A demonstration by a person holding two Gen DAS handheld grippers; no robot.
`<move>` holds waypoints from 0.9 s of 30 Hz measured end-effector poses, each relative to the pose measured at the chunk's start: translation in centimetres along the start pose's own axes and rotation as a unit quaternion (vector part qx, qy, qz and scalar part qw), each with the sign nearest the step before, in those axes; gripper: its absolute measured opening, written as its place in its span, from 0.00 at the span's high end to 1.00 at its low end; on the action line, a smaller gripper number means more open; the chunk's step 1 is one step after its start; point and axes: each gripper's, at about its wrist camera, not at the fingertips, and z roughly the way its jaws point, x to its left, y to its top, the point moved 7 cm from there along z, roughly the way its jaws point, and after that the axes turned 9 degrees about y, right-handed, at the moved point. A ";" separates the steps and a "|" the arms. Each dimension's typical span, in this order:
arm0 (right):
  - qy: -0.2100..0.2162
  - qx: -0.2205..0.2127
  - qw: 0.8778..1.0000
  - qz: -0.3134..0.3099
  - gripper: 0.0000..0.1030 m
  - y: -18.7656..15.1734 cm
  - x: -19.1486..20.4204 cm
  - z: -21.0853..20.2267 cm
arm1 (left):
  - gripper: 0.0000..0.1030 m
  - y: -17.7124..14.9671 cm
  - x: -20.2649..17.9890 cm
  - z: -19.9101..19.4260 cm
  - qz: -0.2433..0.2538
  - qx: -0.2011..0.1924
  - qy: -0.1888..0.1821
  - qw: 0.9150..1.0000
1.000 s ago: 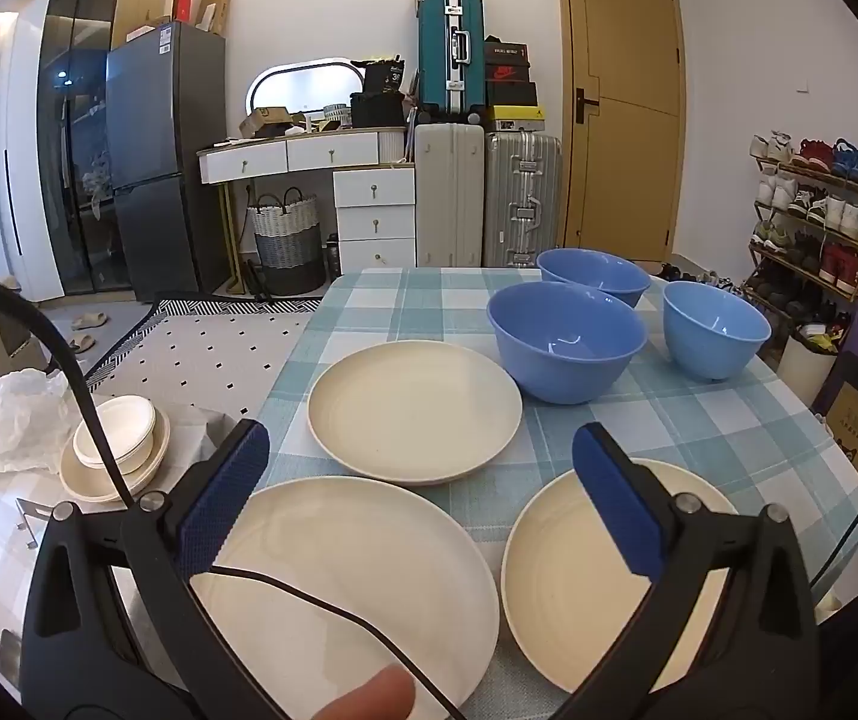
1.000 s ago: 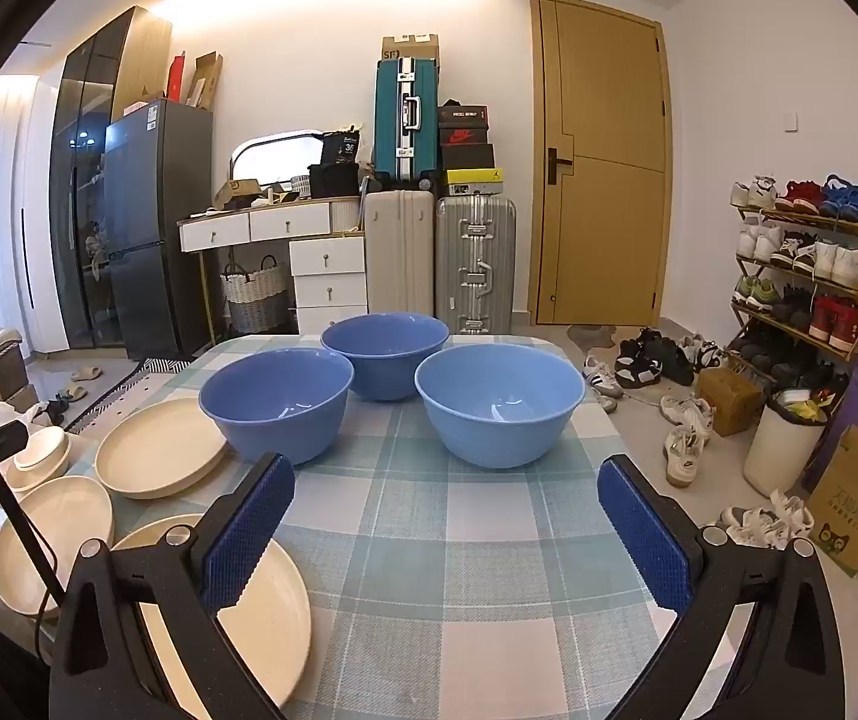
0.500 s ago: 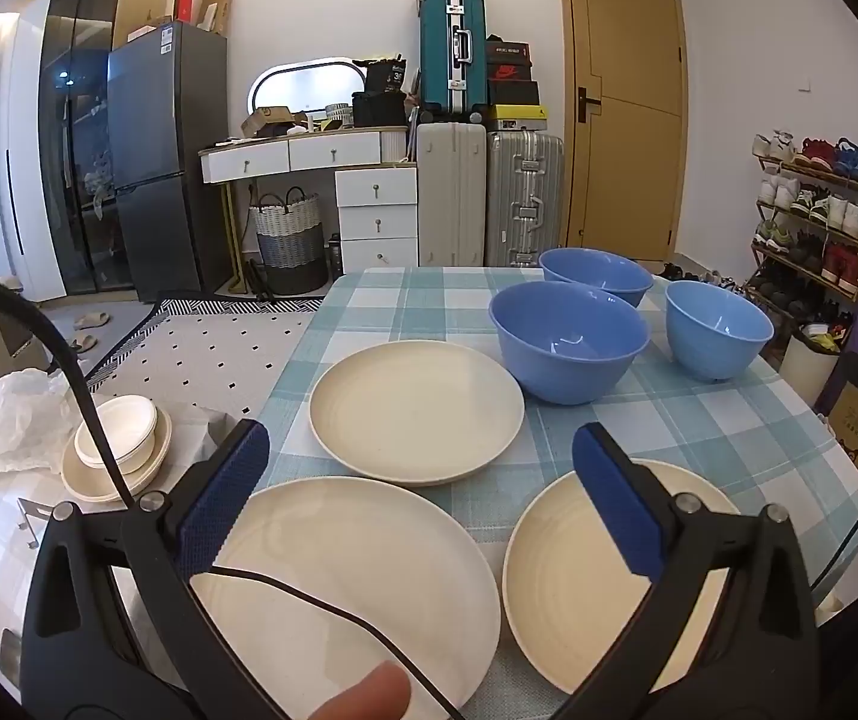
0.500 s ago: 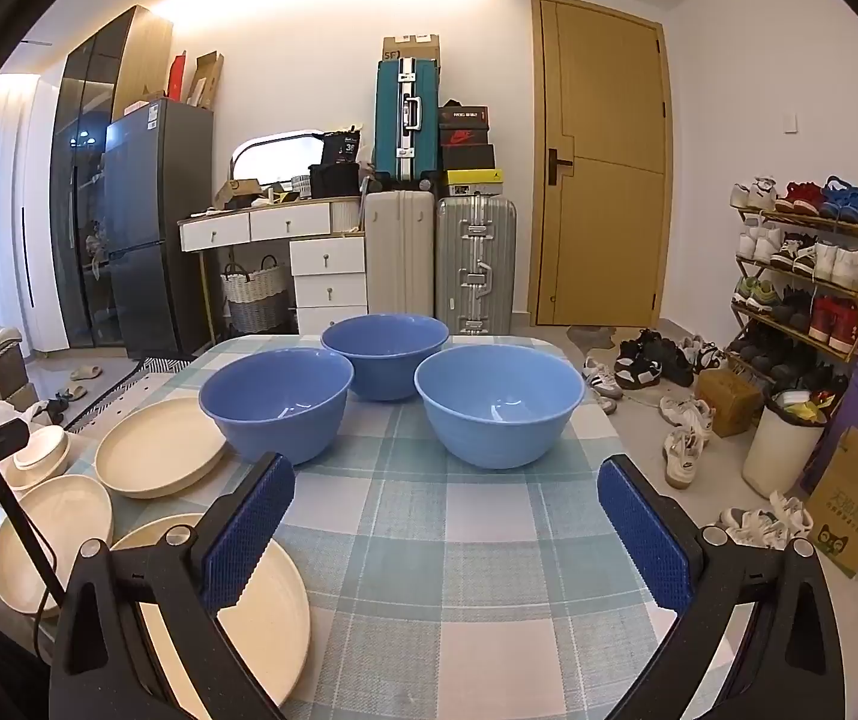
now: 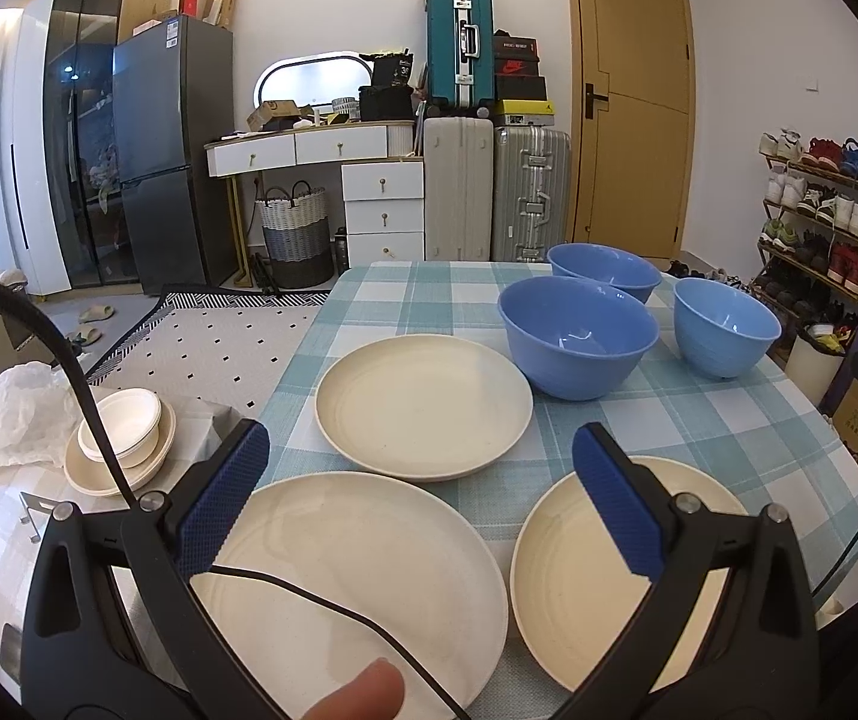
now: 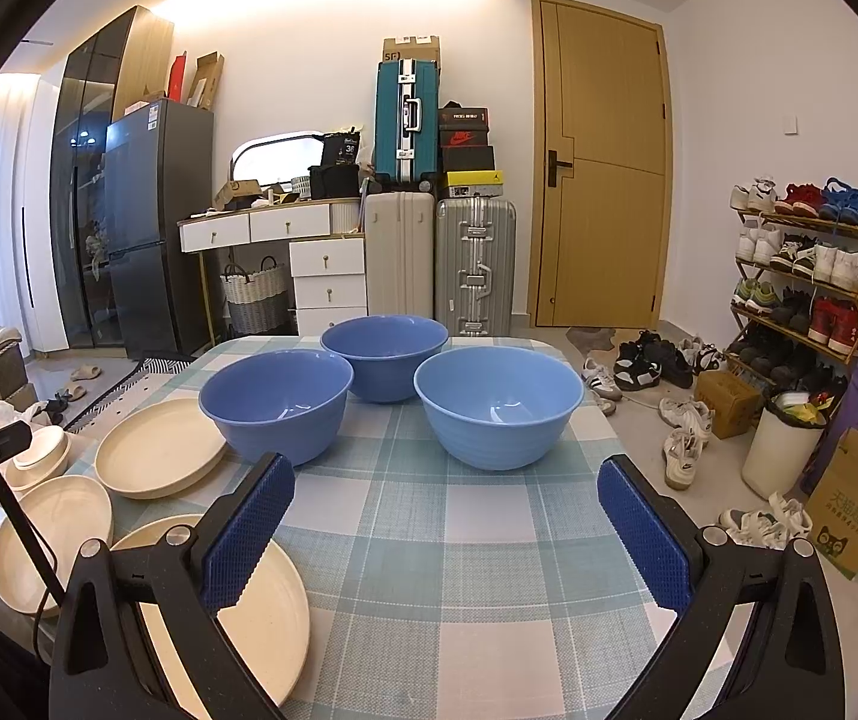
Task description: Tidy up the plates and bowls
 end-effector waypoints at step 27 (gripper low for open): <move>-0.007 -0.004 1.000 -0.019 0.00 0.3 0.4 -0.1 | 0.02 0.0 0.0 0.0 0.003 0.001 -0.001 1.000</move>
